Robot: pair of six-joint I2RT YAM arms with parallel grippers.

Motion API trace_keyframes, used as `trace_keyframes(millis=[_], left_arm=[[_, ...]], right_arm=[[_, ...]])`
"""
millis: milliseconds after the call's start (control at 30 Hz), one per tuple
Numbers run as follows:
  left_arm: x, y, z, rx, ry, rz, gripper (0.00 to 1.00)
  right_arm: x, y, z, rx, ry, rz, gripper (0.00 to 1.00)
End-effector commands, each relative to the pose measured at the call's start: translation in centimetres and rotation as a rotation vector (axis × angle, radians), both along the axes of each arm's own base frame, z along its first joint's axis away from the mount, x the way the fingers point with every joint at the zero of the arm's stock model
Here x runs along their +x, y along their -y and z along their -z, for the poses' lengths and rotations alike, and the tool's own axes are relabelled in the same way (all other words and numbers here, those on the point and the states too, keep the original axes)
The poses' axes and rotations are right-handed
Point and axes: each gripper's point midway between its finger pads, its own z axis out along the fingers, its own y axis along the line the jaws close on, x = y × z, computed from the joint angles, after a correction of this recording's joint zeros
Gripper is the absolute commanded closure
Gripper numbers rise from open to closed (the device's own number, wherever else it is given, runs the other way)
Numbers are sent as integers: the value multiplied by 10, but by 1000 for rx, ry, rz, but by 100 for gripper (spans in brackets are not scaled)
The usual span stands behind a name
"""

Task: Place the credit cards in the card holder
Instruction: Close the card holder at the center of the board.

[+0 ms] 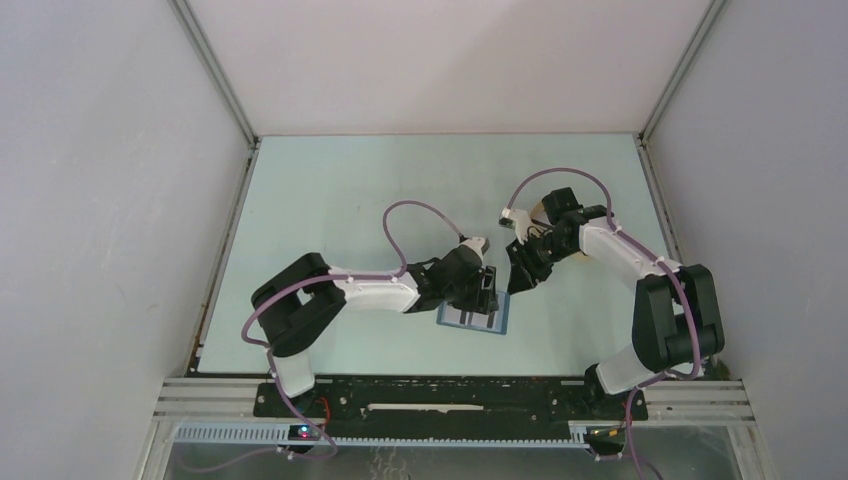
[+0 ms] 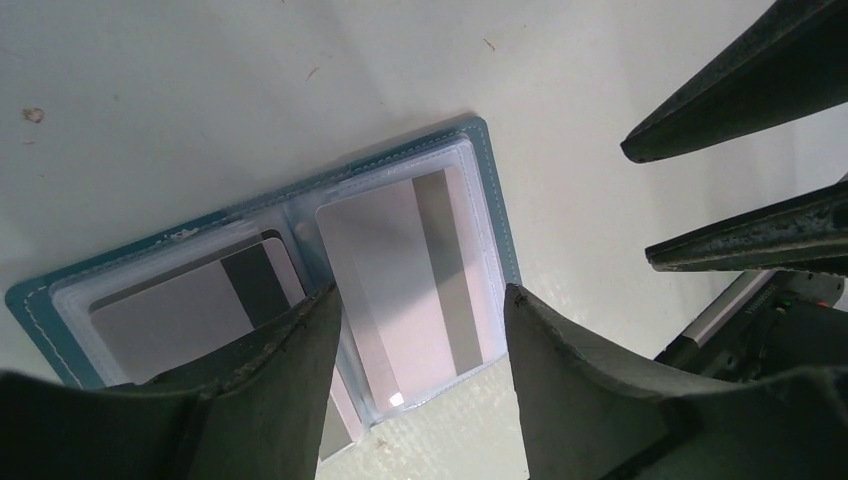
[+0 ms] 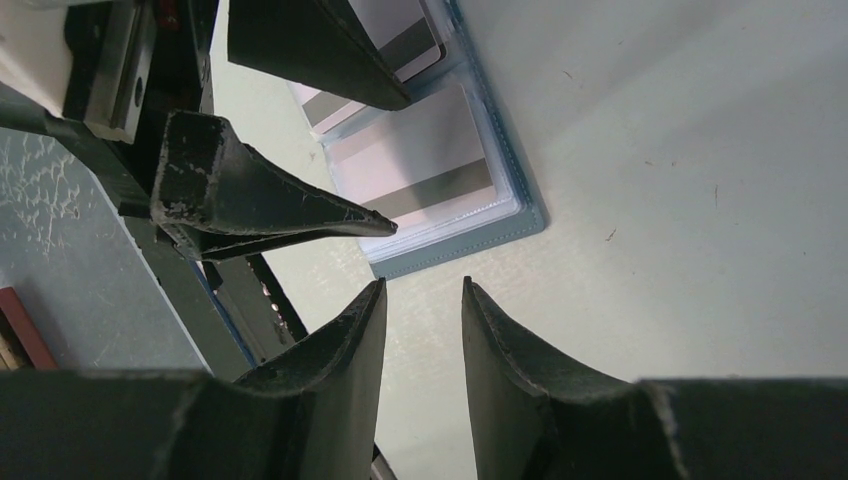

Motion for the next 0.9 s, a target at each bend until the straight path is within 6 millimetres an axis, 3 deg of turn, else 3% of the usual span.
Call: trace_keyframes(millis=[0, 233, 467, 633, 867], left_arm=[[-11, 8, -16, -70, -14, 18, 35], [-11, 8, -30, -139, 3, -3, 35], [7, -5, -65, -174, 163, -43, 33], [10, -36, -105, -227, 382, -34, 34], [9, -100, -127, -249, 633, -118, 31]], right_arm=[[9, -1, -7, 2, 13, 15, 58], [9, 0, -5, -1, 2, 20, 58], [10, 5, -12, 22, 19, 20, 58], [8, 5, -25, 82, 72, -28, 59], [-5, -6, -44, 164, 358, -203, 60]])
